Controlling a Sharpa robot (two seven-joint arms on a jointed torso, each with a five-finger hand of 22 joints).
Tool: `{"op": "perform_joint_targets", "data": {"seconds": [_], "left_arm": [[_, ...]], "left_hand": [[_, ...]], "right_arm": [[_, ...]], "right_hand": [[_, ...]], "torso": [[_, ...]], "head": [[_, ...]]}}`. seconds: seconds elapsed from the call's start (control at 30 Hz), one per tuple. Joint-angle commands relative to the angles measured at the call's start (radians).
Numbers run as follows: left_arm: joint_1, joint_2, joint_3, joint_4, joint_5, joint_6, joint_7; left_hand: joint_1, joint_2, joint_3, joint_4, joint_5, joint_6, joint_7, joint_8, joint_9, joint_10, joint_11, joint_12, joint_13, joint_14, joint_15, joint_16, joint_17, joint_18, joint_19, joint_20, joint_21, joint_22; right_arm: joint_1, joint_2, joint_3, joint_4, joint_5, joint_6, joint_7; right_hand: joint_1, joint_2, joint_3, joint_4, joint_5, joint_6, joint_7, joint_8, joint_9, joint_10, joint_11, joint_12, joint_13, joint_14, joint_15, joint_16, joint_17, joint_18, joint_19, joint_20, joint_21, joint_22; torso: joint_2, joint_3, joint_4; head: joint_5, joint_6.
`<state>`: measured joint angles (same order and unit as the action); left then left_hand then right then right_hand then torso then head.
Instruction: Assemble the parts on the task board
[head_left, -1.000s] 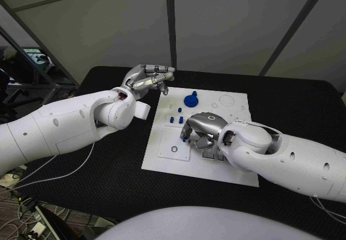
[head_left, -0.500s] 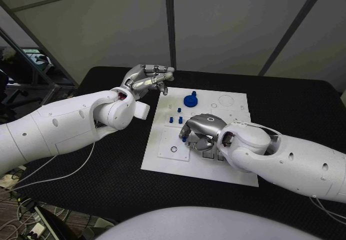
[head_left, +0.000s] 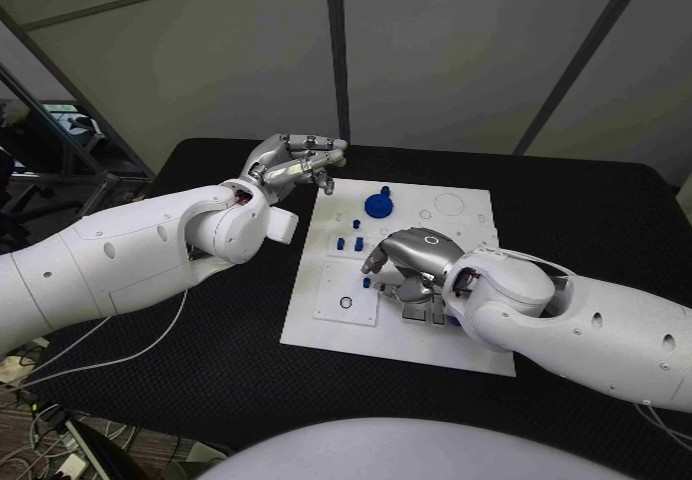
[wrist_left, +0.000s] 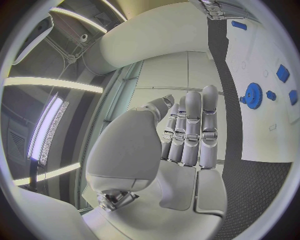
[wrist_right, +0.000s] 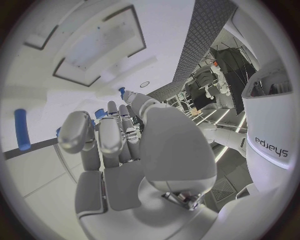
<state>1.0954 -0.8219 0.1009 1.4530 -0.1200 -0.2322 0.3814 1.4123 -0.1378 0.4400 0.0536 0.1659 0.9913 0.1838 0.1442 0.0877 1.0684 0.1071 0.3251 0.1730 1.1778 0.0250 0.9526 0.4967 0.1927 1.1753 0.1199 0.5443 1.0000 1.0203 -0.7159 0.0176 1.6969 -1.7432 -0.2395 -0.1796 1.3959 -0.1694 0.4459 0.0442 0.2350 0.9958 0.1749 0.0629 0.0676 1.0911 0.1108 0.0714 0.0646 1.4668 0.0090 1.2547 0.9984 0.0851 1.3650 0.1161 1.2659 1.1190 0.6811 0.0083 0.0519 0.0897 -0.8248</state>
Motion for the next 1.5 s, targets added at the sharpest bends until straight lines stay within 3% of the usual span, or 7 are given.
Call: {"op": "perform_joint_targets", "data": {"seconds": [0.03, 0.23, 0.47, 0.63, 1.0, 1.17, 1.5], "left_arm": [[0.002, 0.004, 0.001, -0.002, 0.002, 0.018, -0.005], [0.002, 0.008, 0.001, -0.003, 0.002, 0.019, -0.008], [0.002, 0.005, 0.001, -0.002, 0.002, 0.018, -0.008], [0.002, 0.006, 0.001, -0.003, 0.002, 0.019, -0.008], [0.002, 0.007, 0.001, -0.005, 0.002, 0.022, -0.009], [0.002, 0.005, 0.001, -0.008, 0.002, 0.021, -0.010], [0.002, 0.005, 0.001, -0.011, 0.002, 0.025, -0.016]], "left_hand": [[0.002, 0.005, -0.004, -0.004, 0.006, -0.004, 0.004, 0.003, -0.001, -0.009, 0.001, 0.007, 0.001, -0.010, 0.000, -0.005, -0.001, -0.010, -0.005, 0.000, -0.005, -0.001], [0.002, 0.005, -0.004, -0.004, 0.006, -0.004, 0.004, 0.003, -0.001, -0.009, 0.001, 0.007, 0.001, -0.010, 0.000, -0.005, -0.001, -0.010, -0.005, 0.000, -0.005, -0.001], [0.002, 0.005, -0.004, -0.004, 0.006, -0.004, 0.004, 0.003, -0.001, -0.009, 0.001, 0.007, 0.001, -0.010, 0.000, -0.005, -0.001, -0.010, -0.005, 0.000, -0.005, -0.001], [0.003, 0.003, -0.005, -0.006, 0.006, -0.004, 0.004, 0.004, -0.001, -0.010, 0.001, 0.008, 0.002, -0.010, 0.000, -0.005, -0.002, -0.010, -0.005, 0.001, -0.005, -0.001], [0.003, 0.003, -0.005, -0.006, 0.006, -0.004, 0.004, 0.004, -0.001, -0.010, 0.001, 0.008, 0.002, -0.010, 0.000, -0.005, -0.002, -0.010, -0.005, 0.001, -0.005, -0.001], [0.002, 0.003, -0.006, -0.006, 0.006, -0.004, 0.004, 0.005, -0.001, -0.010, 0.001, 0.009, 0.002, -0.011, 0.000, -0.005, -0.002, -0.010, -0.005, 0.001, -0.006, -0.002], [0.002, 0.003, -0.007, -0.005, 0.006, -0.004, 0.004, 0.005, -0.001, -0.010, 0.001, 0.010, 0.002, -0.011, 0.000, -0.005, -0.002, -0.010, -0.005, 0.001, -0.006, -0.002]], "right_arm": [[0.001, -0.022, 0.001, 0.025, 0.005, -0.092, 0.000], [0.007, -0.085, 0.004, 0.062, 0.010, -0.089, -0.027], [0.028, -0.171, 0.044, 0.046, 0.050, -0.021, -0.004], [0.035, -0.203, 0.057, 0.030, 0.032, 0.023, 0.007], [0.038, -0.208, 0.061, 0.014, -0.006, 0.122, -0.014], [0.038, -0.201, 0.061, 0.009, -0.019, 0.128, -0.025], [0.038, -0.191, 0.062, -0.004, -0.024, 0.126, -0.034]], "right_hand": [[-0.008, 0.006, -0.003, -0.003, 0.011, 0.006, 0.000, 0.007, 0.003, 0.001, -0.001, 0.011, 0.003, 0.003, 0.007, -0.010, -0.007, 0.013, -0.006, 0.000, -0.007, -0.003], [0.001, 0.011, 0.006, -0.008, 0.014, 0.025, -0.002, 0.014, 0.007, 0.017, -0.005, 0.024, 0.003, -0.001, 0.004, -0.023, -0.028, 0.013, -0.005, 0.000, -0.008, -0.004], [-0.023, -0.015, -0.021, 0.001, -0.007, 0.024, -0.011, 0.008, 0.006, -0.010, -0.006, 0.020, 0.000, -0.001, 0.006, -0.028, -0.038, 0.021, -0.024, 0.001, -0.038, -0.044], [-0.025, -0.025, -0.054, 0.003, -0.003, 0.003, -0.016, 0.000, 0.002, -0.033, -0.008, 0.027, 0.001, 0.001, 0.006, -0.023, -0.032, 0.022, -0.028, 0.000, -0.044, -0.049], [-0.014, -0.018, -0.105, 0.011, -0.008, -0.017, -0.023, 0.002, 0.002, -0.074, -0.006, 0.035, 0.000, 0.008, 0.006, -0.012, -0.021, 0.021, -0.024, -0.001, -0.046, -0.053], [-0.006, -0.006, -0.107, 0.014, -0.009, -0.014, -0.023, 0.003, 0.003, -0.073, -0.007, 0.043, 0.001, 0.008, 0.006, -0.012, -0.023, 0.022, -0.023, 0.000, -0.047, -0.054], [0.019, 0.035, -0.085, 0.023, -0.015, 0.028, -0.024, 0.019, 0.011, -0.015, -0.016, 0.089, 0.006, 0.009, -0.001, -0.010, -0.022, 0.017, -0.006, -0.003, -0.029, -0.030]], "torso": [[-0.001, -0.0002, -0.0006], [0.000, 0.0004, -0.0027], [-0.003, -0.0010, -0.0059], [-0.002, -0.0004, -0.0039], [-0.002, -0.0019, -0.0003], [0.000, -0.0017, -0.0040], [-0.001, -0.0013, -0.0032]], "head": [[-0.004, 0.005], [-0.029, 0.027], [-0.050, 0.040], [-0.060, 0.044], [-0.064, 0.041], [-0.063, 0.041], [-0.064, 0.037]]}}
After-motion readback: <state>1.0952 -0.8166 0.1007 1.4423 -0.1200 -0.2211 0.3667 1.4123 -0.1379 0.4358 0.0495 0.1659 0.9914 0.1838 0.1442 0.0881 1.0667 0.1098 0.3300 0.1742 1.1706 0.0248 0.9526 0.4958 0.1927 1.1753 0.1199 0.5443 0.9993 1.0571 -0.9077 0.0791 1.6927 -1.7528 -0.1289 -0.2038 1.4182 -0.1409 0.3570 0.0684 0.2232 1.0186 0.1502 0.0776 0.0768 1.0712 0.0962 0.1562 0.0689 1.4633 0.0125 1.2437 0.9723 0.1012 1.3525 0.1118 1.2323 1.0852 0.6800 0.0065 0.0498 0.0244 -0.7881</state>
